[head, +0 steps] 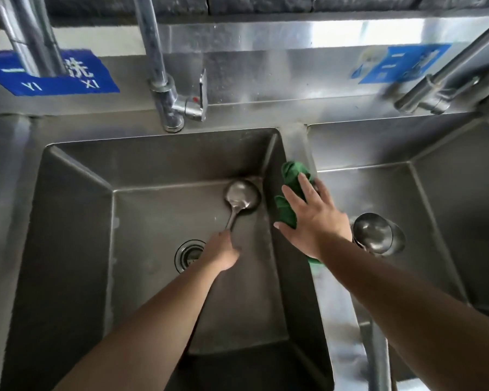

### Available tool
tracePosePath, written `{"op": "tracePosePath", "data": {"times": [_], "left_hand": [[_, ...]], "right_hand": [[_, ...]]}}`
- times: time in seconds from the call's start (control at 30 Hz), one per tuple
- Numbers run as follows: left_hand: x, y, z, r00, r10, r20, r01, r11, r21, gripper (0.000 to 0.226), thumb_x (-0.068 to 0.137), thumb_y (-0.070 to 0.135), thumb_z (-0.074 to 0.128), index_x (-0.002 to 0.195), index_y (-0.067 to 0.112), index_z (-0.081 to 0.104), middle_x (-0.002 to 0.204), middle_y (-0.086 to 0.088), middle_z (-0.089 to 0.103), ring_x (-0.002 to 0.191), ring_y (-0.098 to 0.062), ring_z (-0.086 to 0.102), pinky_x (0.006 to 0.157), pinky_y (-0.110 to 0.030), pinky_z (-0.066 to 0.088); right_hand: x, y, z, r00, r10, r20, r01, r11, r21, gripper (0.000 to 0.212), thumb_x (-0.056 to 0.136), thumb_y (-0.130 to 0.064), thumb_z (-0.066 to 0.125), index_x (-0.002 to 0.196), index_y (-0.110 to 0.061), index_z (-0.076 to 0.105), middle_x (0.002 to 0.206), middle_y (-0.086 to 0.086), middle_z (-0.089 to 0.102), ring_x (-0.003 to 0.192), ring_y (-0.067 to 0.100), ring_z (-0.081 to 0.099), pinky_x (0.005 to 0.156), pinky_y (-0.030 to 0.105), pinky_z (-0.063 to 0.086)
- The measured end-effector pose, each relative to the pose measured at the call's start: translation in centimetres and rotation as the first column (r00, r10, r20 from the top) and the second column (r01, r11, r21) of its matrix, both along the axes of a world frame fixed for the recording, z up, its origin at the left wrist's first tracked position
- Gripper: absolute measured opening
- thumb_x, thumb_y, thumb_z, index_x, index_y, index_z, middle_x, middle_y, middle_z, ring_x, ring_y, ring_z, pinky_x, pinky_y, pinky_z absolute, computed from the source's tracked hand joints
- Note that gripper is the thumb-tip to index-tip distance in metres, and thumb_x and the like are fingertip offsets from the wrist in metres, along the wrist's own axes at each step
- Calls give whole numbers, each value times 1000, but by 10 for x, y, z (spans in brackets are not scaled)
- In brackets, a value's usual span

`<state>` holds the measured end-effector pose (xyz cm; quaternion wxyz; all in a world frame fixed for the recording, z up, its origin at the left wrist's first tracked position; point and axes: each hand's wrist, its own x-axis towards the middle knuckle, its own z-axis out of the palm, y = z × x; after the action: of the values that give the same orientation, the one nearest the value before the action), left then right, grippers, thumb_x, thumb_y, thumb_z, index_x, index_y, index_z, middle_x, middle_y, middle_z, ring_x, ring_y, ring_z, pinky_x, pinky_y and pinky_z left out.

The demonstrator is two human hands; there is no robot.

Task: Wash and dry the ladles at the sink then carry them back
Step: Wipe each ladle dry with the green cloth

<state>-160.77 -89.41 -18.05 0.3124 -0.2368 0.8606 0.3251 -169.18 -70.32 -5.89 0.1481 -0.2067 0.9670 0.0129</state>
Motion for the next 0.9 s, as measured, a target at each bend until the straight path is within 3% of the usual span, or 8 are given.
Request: {"op": "tracePosePath", "data": {"times": [0.17,0.3,0.47,0.63,0.7,0.8,0.9], "left_hand": [[-27,-9,-37,995,96,10,-95,995,-42,53,93,26,52,139,5,36,131,-25,50,121,-42,49,99,-41,41],[-45,-18,-64,986,153,60,-156,987,39,32,96,20,46,121,1,49,124,-26,58,116,-42,54,91,-38,43],[-53,-17,-82,986,162,40,-165,981,104,28,96,28,50,113,5,56,115,-20,62,109,-36,58,76,-31,38],[-46,-23,-76,969,246,-22,-240,957,162,13,84,24,62,91,13,64,90,-13,70,86,-32,68,75,-40,56],[-41,-22,-56,950,311,-29,-297,928,226,7,85,17,64,91,13,61,86,-11,70,73,-28,68,65,-36,57],[-33,-17,-26,905,426,-9,-389,835,388,15,92,5,57,83,12,48,71,-8,62,44,-15,52,39,-20,38],[-19,-19,7,879,472,-71,-375,775,509,13,98,12,53,86,13,50,62,-7,48,35,-7,38,35,-18,29]], "right_hand": [[-2,-1,-4,1000,20,0,-20,1000,-5,74,86,-71,43,148,-46,12,162,-16,-10,151,16,-7,98,47,47],[-5,-1,-4,999,27,29,-27,1000,5,74,86,-72,38,149,-46,8,161,-18,-12,151,15,-10,100,45,44],[-7,1,-5,999,24,49,-24,1000,1,75,87,-72,36,151,-45,8,162,-16,-11,151,17,-9,105,42,40],[-8,5,-12,999,35,-21,-36,999,-22,75,85,-71,36,151,-39,23,165,-7,8,152,23,3,117,50,20],[-7,6,-16,995,61,-79,-62,998,-19,74,83,-70,36,149,-35,32,163,-3,21,151,26,13,119,53,16],[-8,8,-21,991,64,-118,-68,997,-28,71,83,-64,39,146,-32,40,160,1,29,148,26,26,116,47,25],[-8,9,-19,988,70,-137,-76,997,-35,67,84,-61,37,144,-31,44,157,4,35,144,26,34,110,43,34]]}}
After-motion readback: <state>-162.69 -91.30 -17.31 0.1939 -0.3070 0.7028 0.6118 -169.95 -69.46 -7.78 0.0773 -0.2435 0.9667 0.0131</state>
